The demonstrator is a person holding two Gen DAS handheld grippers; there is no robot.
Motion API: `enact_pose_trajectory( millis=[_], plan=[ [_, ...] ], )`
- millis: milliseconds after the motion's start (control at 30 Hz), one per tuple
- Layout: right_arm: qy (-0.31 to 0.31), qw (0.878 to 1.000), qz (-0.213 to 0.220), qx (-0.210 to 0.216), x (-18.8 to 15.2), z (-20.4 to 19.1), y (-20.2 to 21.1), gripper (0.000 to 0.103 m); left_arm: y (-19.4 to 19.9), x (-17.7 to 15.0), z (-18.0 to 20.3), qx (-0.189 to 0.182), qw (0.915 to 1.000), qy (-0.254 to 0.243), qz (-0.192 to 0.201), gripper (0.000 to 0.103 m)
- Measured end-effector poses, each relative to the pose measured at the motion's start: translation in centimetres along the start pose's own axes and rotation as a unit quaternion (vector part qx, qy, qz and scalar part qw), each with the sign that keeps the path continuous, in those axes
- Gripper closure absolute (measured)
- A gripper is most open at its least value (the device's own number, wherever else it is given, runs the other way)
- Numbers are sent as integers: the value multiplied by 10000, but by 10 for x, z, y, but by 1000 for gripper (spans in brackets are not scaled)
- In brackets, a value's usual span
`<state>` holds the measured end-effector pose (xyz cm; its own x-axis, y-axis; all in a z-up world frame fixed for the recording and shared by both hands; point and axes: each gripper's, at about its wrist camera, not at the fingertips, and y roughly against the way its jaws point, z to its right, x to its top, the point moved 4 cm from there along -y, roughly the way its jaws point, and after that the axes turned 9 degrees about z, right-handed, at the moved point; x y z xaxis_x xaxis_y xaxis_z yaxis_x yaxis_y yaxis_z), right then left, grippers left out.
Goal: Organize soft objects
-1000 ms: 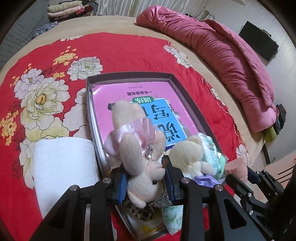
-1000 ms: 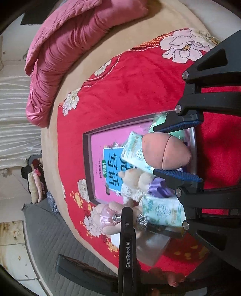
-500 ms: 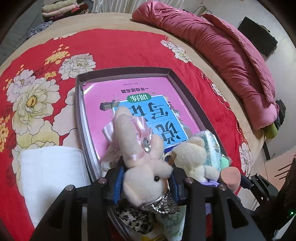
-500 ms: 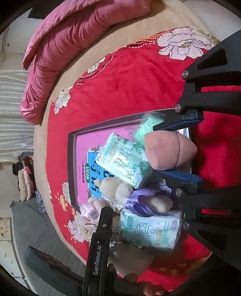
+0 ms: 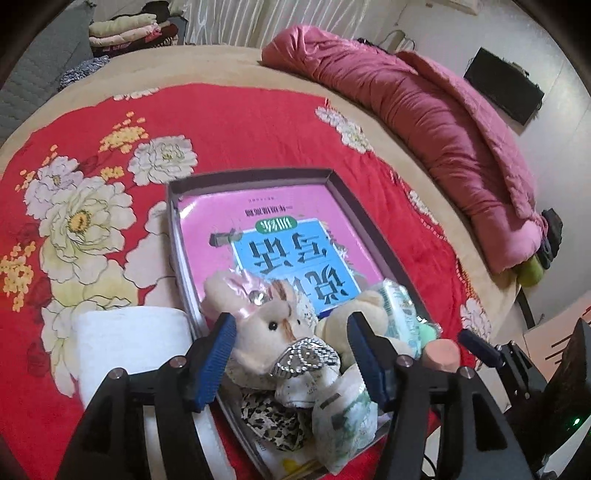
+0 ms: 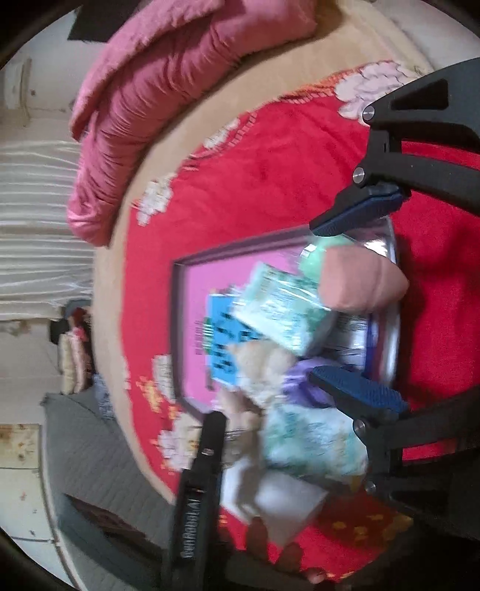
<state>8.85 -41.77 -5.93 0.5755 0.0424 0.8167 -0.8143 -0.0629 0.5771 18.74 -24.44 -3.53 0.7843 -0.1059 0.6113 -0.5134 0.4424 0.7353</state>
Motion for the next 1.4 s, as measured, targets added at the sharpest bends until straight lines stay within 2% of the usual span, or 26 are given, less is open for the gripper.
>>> enact_pose_trajectory(
  millis=[233, 433, 567, 767, 867, 967, 1200, 1400],
  plan=[
    [101, 9995, 286, -40, 19, -12, 19, 28, 38, 3, -5, -35, 9992, 122, 372, 41],
    [121, 9980, 542, 290, 38, -57, 39, 28, 84, -10, -23, 293, 9966, 200, 745, 41],
    [272, 9983, 506, 136, 45, -91, 41, 28, 116, -23, -45, 545, 9930, 371, 978, 41],
    [-264, 9988, 397, 128, 40, -135, 48, 28, 152, -44, -78, 693, 9905, 599, 1025, 41],
    [-203, 9986, 496, -34, 36, -152, 59, 28, 165, -57, -93, 881, 9885, 624, 1062, 41],
    [-163, 9980, 597, -114, 33, -165, 74, 28, 172, -71, -106, 843, 9889, 700, 1002, 40],
    [-140, 9979, 555, -292, 24, -175, 105, 27, 178, -99, -101, 720, 9915, 647, 868, 41],
    [-92, 9982, 370, -456, 5, -168, 122, 27, 193, -108, -75, 649, 9913, 450, 1055, 41]
  ],
)
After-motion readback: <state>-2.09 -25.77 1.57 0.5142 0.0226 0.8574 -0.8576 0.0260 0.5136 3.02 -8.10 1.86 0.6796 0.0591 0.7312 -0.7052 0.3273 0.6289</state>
